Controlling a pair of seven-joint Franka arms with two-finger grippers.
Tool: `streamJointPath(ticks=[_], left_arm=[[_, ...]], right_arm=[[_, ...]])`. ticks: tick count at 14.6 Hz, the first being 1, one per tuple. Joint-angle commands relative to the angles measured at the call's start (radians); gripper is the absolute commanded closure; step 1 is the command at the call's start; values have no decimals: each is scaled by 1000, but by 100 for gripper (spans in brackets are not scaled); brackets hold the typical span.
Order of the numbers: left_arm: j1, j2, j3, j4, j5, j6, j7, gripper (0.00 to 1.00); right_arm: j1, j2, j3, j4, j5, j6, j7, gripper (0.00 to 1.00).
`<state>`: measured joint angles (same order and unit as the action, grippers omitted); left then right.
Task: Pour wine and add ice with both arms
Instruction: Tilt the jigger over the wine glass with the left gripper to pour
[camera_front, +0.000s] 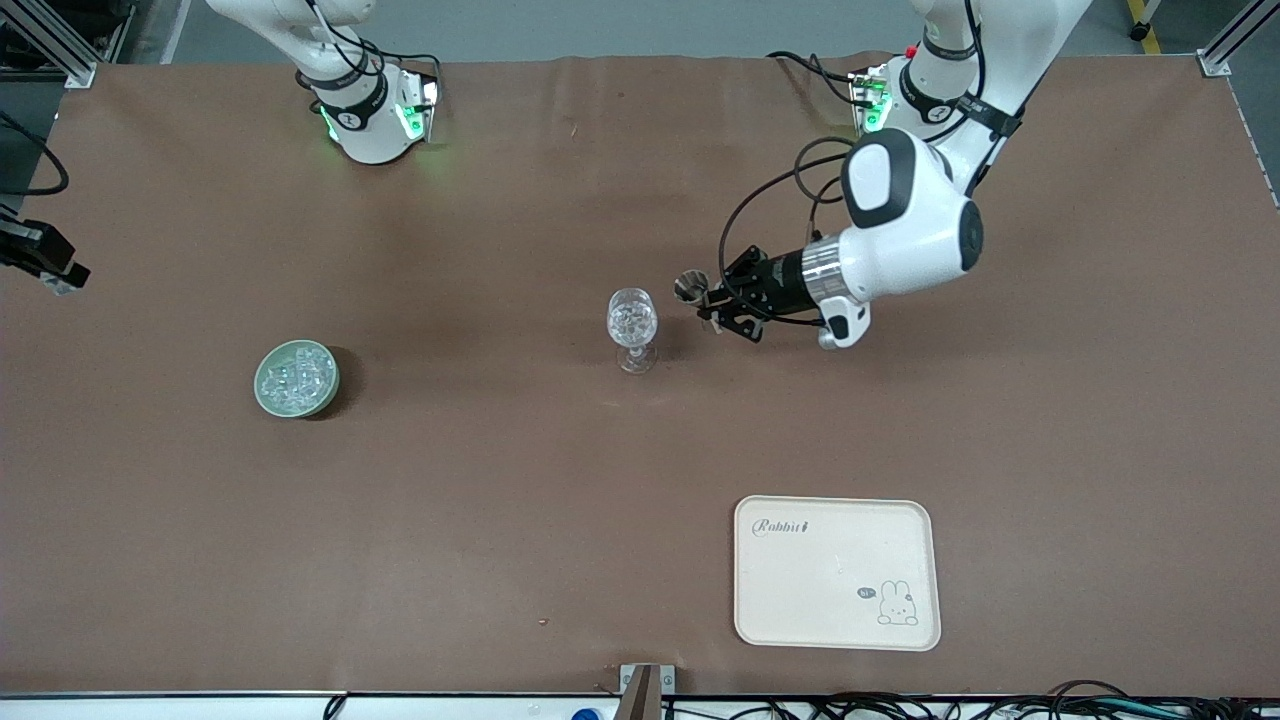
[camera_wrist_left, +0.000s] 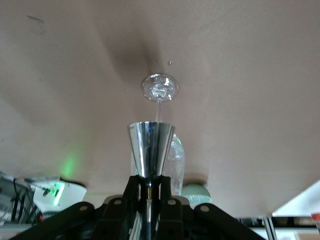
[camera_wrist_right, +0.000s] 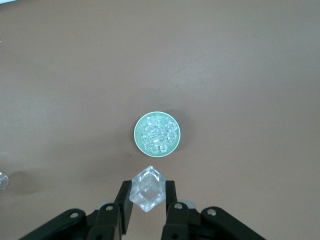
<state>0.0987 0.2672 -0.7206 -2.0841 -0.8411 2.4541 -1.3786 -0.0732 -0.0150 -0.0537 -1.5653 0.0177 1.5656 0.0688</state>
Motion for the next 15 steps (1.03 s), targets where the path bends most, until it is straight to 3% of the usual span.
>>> streamJointPath(ticks=[1,4,7,15], left_arm=[[-14,49,-20,54,194,48,-184,100],[-43,134,-37,149,506,46,-446,100],[-45,182,-91,182,755,42,-612,100],[-76,187,-128,203,1030,-47,-760,100]], right_arm=[[4,-13,-3,-12,13,-4,-3,99],[10,-13,-3,-12,10,-1,-1,99],[6,-13,-5,-10,8,-1,-1,99],[16,6,-3,67,7,-10,0,100]])
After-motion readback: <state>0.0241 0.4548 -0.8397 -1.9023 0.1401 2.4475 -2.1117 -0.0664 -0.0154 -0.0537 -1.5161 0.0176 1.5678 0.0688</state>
